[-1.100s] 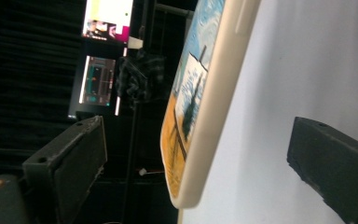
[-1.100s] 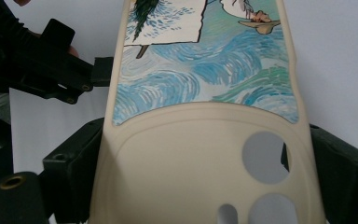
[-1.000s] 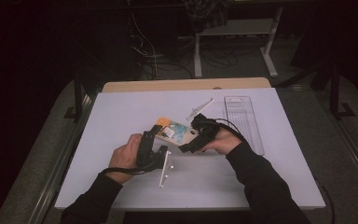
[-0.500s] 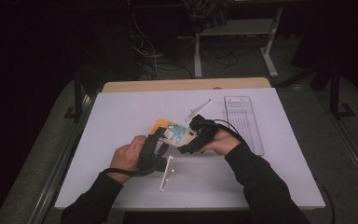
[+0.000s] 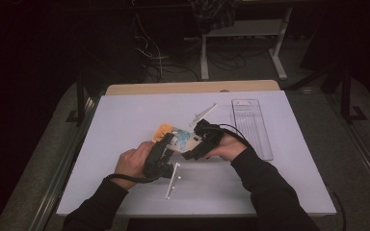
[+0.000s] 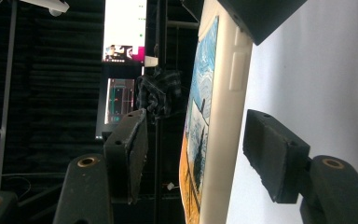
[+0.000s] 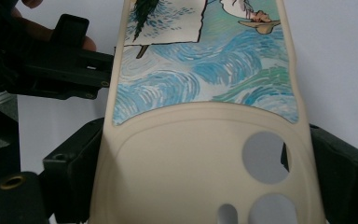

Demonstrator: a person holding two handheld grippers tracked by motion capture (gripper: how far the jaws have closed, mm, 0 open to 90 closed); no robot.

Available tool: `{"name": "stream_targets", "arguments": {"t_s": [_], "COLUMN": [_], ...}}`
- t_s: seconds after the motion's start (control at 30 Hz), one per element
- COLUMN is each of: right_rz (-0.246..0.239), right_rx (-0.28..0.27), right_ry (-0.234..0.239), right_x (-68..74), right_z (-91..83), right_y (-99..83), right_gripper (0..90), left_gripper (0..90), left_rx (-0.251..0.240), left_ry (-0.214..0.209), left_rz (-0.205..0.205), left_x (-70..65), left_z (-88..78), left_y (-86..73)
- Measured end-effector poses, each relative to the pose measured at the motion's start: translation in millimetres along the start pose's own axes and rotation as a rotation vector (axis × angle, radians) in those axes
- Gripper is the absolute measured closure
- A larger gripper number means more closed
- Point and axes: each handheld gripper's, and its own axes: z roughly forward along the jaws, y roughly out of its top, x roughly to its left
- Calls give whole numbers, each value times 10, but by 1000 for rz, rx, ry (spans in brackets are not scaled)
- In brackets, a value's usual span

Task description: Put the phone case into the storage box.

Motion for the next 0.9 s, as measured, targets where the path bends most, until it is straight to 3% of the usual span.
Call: {"name": "stream_targets", "arguments": {"t_s": [0.9], "right_rz": [-5], "right_rx": [-2], "right_ry": [9], "right_x": [-1], "right_z": [19], "right_y": [5], "right_gripper": [96], "left_gripper": [657], "left_rx": [-18], "left_ry": [-6], "left_rz": [32], "left_x": [-15], "left_z": [-21], "left_y": [35]}}
